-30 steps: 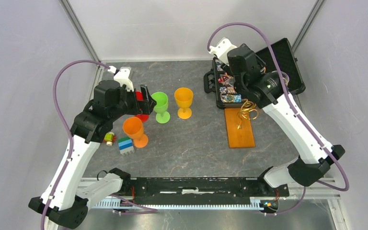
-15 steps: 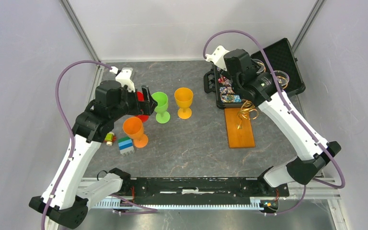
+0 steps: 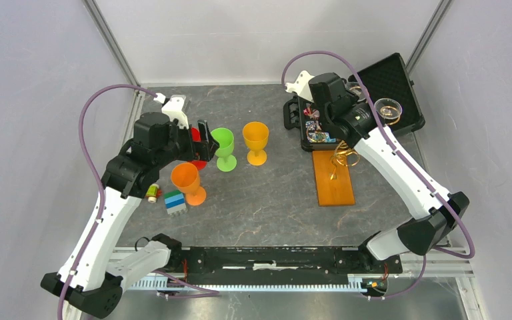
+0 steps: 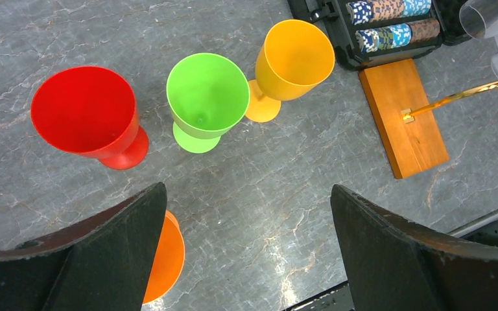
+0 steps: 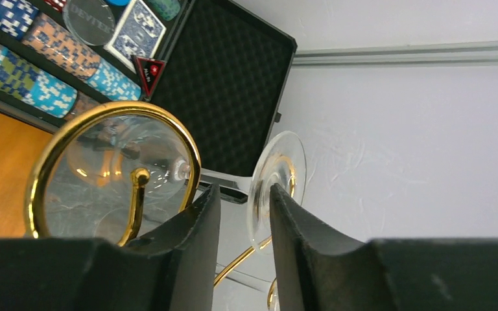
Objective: Take the wine glass off the wine glass rack
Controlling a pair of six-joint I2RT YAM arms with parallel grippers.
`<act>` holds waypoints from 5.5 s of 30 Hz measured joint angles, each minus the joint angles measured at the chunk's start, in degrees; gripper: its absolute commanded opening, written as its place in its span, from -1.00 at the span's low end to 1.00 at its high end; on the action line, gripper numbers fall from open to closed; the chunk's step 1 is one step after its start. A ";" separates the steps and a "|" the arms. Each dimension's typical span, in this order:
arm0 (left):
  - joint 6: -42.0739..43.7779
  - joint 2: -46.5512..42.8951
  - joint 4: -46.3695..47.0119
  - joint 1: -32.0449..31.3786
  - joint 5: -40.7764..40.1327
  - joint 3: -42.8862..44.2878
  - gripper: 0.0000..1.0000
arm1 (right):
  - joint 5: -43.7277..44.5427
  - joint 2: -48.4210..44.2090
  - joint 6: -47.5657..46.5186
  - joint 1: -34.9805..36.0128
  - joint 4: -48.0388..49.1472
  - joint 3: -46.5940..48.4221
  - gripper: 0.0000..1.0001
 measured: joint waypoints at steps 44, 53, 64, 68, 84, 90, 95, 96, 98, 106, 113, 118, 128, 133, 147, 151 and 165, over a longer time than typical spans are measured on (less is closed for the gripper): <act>0.24 0.11 0.02 0.00 0.07 -0.37 1.00 | 0.90 -3.78 -10.12 -0.09 11.06 -7.34 -0.71; 0.26 0.13 0.02 0.00 0.13 -0.52 1.00 | -2.36 -4.09 -8.24 -0.13 7.41 -5.31 -0.45; 0.26 0.48 0.02 0.00 0.42 -0.74 1.00 | -3.19 -4.98 -8.13 -0.13 4.72 -5.09 -0.57; 0.26 0.48 0.02 0.00 0.42 -0.74 1.00 | -1.62 -4.98 -8.72 -0.13 4.90 -5.11 -0.62; 0.26 0.46 0.02 0.00 0.42 -0.85 1.00 | 1.53 -5.01 -12.26 -0.13 8.55 -6.05 -1.00; 0.26 0.46 0.02 0.00 0.42 -0.85 1.00 | 4.42 -6.16 -16.33 -0.11 14.08 -10.10 -1.00; 0.26 0.46 0.02 0.00 0.42 -0.85 1.00 | 6.38 -7.15 -19.47 -0.09 18.91 -12.70 -1.00; 0.26 0.46 0.02 0.00 0.44 -0.85 1.00 | 6.75 -7.19 -19.80 -0.09 19.39 -12.72 -1.00; 0.26 0.46 0.02 0.00 0.44 -0.85 1.00 | 7.41 -7.32 -20.35 -0.11 20.22 -12.74 -0.99; 0.26 0.46 0.02 0.00 0.46 -0.85 1.00 | 9.49 -8.66 -21.40 -0.20 21.11 -12.98 -1.00; 0.26 0.46 0.04 0.00 0.50 -0.85 1.00 | 8.17 -11.26 -20.57 -0.17 18.60 -13.20 -1.00; 0.26 0.46 0.04 0.00 0.63 -0.85 1.00 | 4.11 -13.57 -18.49 -0.17 16.48 -13.20 -1.00; 0.26 0.48 0.07 0.00 1.51 -0.85 1.00 | -3.30 -14.10 -14.97 -0.17 14.47 -13.20 -1.00; 0.26 0.48 0.22 0.00 1.53 -0.85 1.00 | -4.66 -14.12 -13.97 0.15 16.13 -13.20 -1.00; 0.24 0.48 0.52 0.00 1.70 -0.85 1.00 | -2.12 -13.70 -15.82 3.54 29.03 -14.60 -1.00; 0.20 0.46 1.70 0.00 2.29 -0.85 1.00 | -0.83 -12.85 -15.98 4.90 35.19 -16.63 -1.00; -6.21 -1.75 11.69 0.04 6.19 -4.66 1.00 | -7.82 -11.13 -5.25 6.69 47.47 -17.35 -1.00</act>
